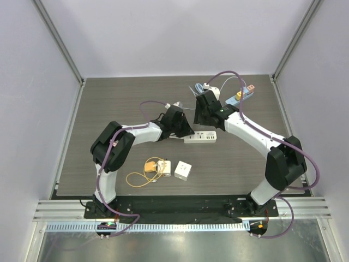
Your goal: Pull the plug off the socket
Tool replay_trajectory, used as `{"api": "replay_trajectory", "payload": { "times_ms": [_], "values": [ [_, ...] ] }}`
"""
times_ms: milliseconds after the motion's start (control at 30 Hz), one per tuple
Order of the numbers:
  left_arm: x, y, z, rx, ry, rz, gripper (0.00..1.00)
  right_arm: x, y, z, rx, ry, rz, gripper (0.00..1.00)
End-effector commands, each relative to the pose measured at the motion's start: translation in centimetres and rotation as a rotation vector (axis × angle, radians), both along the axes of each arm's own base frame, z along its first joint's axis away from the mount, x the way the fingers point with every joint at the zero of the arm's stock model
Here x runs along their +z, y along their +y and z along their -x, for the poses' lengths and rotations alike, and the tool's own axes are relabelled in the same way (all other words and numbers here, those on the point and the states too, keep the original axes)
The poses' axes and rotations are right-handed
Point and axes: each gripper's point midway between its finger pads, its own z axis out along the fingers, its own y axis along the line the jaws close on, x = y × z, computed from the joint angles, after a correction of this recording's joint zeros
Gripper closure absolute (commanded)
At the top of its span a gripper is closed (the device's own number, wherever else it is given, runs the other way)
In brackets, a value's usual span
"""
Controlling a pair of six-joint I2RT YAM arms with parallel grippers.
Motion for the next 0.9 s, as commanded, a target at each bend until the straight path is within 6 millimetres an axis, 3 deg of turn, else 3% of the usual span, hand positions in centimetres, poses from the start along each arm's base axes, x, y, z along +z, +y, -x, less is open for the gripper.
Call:
{"api": "replay_trajectory", "payload": {
  "times_ms": [0, 67, 167, 267, 300, 333, 500, 633, 733, 833, 867],
  "values": [
    [-5.0, 4.2, 1.8, 0.037, 0.091, -0.230, 1.00, 1.9, -0.5, -0.5, -0.008, -0.036, -0.032, 0.99],
    [-3.9, 3.9, 1.5, 0.018, 0.068, -0.224, 1.00, 2.6, -1.5, 0.0, 0.015, -0.029, -0.014, 0.99],
    [-1.8, 3.6, 0.8, 0.001, 0.018, -0.214, 1.00, 1.8, -3.5, 2.3, 0.036, 0.027, 0.036, 0.99],
    [0.3, 3.1, 0.7, -0.052, -0.014, -0.179, 1.00, 0.3, -3.9, 6.2, 0.130, 0.161, 0.030, 0.99],
    [1.7, 3.0, 0.4, -0.060, -0.050, -0.169, 1.00, 0.8, -3.6, 7.6, 0.163, 0.171, -0.016, 0.99],
    [2.0, 3.3, 0.3, -0.048, -0.062, -0.180, 0.99, -0.9, -3.9, 9.4, 0.170, 0.225, -0.030, 0.99],
    [5.8, 3.2, 0.7, -0.069, -0.114, -0.103, 0.95, -2.7, -1.5, 16.9, 0.305, 0.429, -0.244, 0.99],
    [7.8, 2.8, 0.9, -0.087, -0.159, -0.054, 0.87, -5.4, -0.8, 22.3, 0.385, 0.599, -0.308, 0.99],
    [9.1, 2.8, 1.2, -0.099, -0.183, -0.037, 0.85, -7.3, -0.8, 24.4, 0.396, 0.672, -0.280, 0.99],
    [9.9, 3.4, 1.8, -0.107, -0.206, -0.037, 0.84, -7.8, 0.3, 24.9, 0.416, 0.688, -0.298, 0.99],
    [11.1, 3.9, 1.9, -0.092, -0.234, -0.028, 0.83, -7.9, 1.0, 24.5, 0.398, 0.685, -0.321, 0.99]
  ]
}}
